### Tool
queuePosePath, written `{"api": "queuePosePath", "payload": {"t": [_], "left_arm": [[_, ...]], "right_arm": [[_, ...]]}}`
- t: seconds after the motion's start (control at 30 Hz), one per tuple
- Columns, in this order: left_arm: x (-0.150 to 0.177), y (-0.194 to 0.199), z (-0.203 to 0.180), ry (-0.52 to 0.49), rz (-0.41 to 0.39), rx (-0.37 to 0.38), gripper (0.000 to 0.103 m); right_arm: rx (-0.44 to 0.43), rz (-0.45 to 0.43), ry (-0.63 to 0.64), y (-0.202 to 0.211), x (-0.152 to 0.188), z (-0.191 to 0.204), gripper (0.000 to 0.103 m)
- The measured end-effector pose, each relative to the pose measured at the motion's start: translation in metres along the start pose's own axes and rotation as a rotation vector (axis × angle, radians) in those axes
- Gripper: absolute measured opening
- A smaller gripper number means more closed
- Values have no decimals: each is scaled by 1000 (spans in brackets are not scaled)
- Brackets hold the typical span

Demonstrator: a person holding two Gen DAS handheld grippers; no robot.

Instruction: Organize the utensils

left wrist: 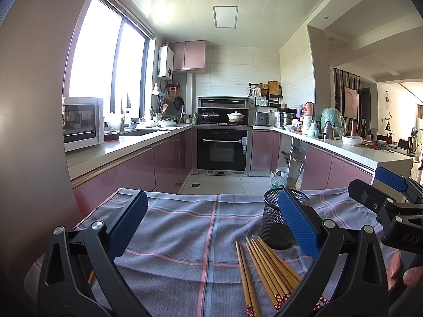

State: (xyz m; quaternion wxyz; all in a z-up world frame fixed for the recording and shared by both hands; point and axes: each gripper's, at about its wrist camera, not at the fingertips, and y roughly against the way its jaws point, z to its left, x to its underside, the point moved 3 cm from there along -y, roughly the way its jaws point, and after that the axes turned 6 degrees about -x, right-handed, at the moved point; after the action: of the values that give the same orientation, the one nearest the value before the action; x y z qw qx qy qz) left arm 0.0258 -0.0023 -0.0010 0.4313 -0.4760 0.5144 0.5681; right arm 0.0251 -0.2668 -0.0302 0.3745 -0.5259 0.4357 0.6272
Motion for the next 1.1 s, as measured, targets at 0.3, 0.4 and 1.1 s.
{"api": "queuePosePath", "payload": {"t": [0.3, 0.4, 1.1], "left_arm": [[1, 1, -1, 2, -1, 0, 97], [1, 1, -2, 0, 2, 1, 97], [60, -53, -3, -90, 326, 77, 93]], "right_arm": [[0, 0, -1, 0, 0, 0, 96], [0, 3, -1, -1, 0, 1, 96], [-119, 365, -21, -49, 52, -5, 80]]}}
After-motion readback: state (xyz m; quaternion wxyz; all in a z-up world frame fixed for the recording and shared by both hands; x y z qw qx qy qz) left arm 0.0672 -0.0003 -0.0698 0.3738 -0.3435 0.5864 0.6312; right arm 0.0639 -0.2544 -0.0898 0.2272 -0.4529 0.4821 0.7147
